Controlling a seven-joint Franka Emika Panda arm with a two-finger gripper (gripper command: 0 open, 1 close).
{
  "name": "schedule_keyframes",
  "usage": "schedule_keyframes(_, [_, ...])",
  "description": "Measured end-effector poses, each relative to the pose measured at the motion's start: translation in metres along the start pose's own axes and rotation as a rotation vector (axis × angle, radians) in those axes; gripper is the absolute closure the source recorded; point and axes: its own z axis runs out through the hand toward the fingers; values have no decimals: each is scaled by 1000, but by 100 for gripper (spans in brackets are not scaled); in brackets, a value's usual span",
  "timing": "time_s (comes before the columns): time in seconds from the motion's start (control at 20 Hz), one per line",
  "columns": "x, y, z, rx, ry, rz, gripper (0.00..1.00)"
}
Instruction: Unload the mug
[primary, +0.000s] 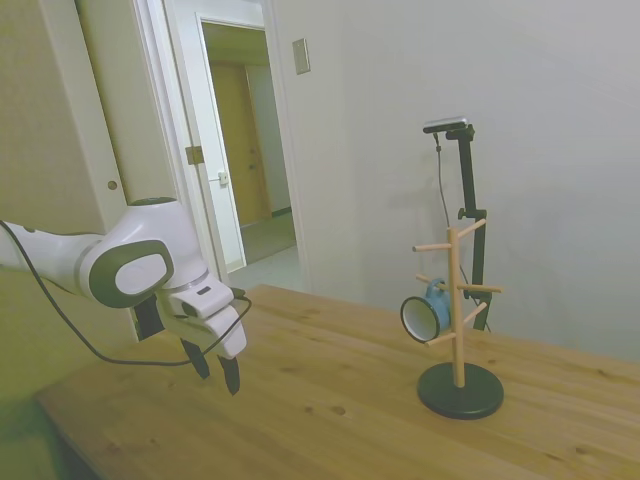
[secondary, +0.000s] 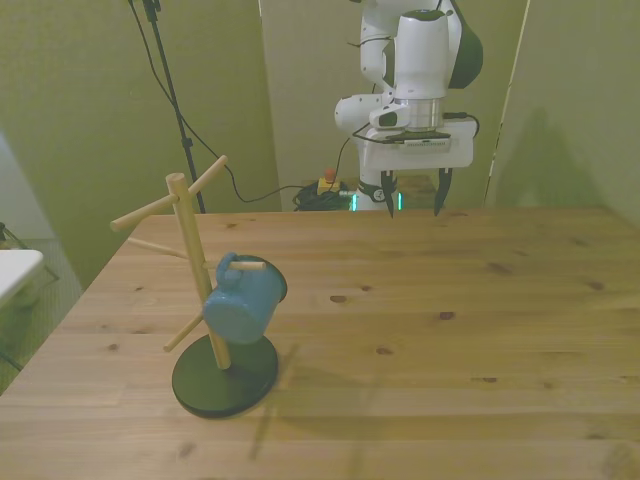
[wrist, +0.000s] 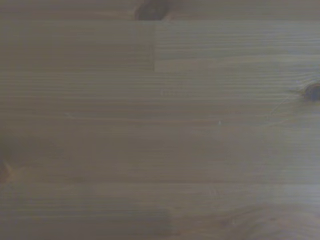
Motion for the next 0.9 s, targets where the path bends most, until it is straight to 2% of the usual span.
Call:
schedule_keyframes(0.15, [3,-1,0,9,6,-6,0])
schedule_keyframes(0.3, [28,-9,-9,60,75,25,0])
schedule_keyframes(0.65, [115,-10,-32,97,205,137,0])
schedule_keyframes(0.9, [172,-25,-41,136,310,147,0])
